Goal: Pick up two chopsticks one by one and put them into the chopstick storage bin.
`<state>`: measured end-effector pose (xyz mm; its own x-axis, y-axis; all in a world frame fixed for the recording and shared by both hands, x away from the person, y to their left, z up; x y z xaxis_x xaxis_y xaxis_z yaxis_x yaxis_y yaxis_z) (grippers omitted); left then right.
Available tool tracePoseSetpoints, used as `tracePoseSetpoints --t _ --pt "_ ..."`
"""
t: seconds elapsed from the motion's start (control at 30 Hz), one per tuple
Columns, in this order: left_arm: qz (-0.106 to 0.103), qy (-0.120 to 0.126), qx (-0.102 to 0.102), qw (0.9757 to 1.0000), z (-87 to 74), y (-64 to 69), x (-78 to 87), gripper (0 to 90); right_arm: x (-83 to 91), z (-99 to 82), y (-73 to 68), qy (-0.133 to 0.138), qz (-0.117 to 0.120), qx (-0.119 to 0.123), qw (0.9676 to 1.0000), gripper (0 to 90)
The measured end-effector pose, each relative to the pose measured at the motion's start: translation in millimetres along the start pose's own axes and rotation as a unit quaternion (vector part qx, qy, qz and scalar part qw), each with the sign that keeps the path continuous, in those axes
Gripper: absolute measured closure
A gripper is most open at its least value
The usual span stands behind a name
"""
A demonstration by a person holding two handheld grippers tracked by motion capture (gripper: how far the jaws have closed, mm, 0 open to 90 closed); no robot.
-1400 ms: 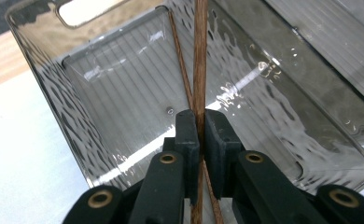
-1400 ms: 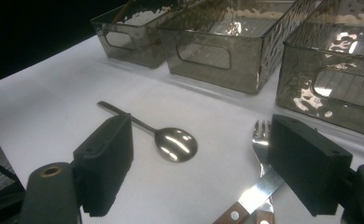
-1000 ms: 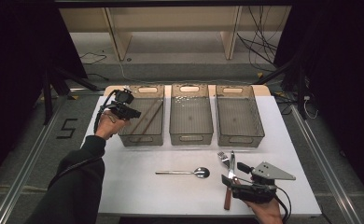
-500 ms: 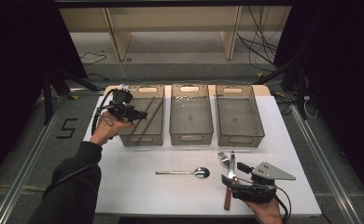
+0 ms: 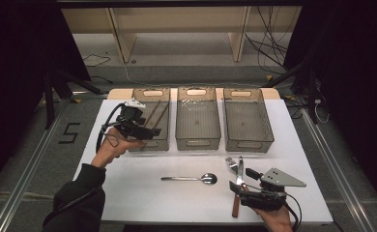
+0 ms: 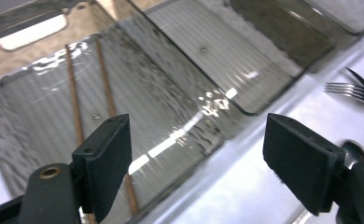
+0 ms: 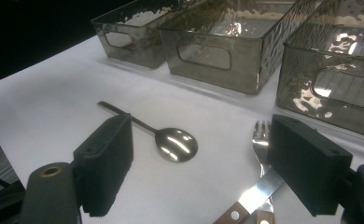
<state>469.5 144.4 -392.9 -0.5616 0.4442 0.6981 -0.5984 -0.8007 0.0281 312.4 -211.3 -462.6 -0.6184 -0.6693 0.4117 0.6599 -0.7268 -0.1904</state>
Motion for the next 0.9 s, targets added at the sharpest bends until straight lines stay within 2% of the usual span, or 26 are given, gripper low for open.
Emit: tracePoseSetpoints --t 0.13,0.4,0.8,0.9 --pt "-0.016 0.010 -0.002 0.9998 -7.2 9.2 2.0 21.7 0.0 0.0 0.1 0.000 0.000 0.000 1.0000 23.5" --pt "-0.029 0.015 -0.011 0.9994 -25.1 21.0 3.4 19.6 -0.1 -0.6 0.9 -0.002 0.001 -0.002 1.0000 23.5" --pt "-0.053 0.025 -0.003 0.9983 -53.7 31.3 4.3 18.7 -0.4 -1.7 3.5 -0.001 0.001 -0.007 1.0000 23.5" --pt "-0.053 0.016 -0.014 0.9984 -56.2 35.1 2.5 18.1 -1.0 -1.3 3.3 -0.002 0.002 -0.007 1.0000 23.5"
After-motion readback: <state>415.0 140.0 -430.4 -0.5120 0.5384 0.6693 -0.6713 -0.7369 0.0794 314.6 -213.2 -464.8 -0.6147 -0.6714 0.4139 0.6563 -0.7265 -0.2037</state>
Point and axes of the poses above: each handheld gripper's, and its own axes: x roughly backward along the jaws, z roughly out of its top, y roughly to its right, the point moved 4 cm from there along -x, roughly forward along the jaws, and after that the axes turned 4 degrees about z, right-handed, at the moved point
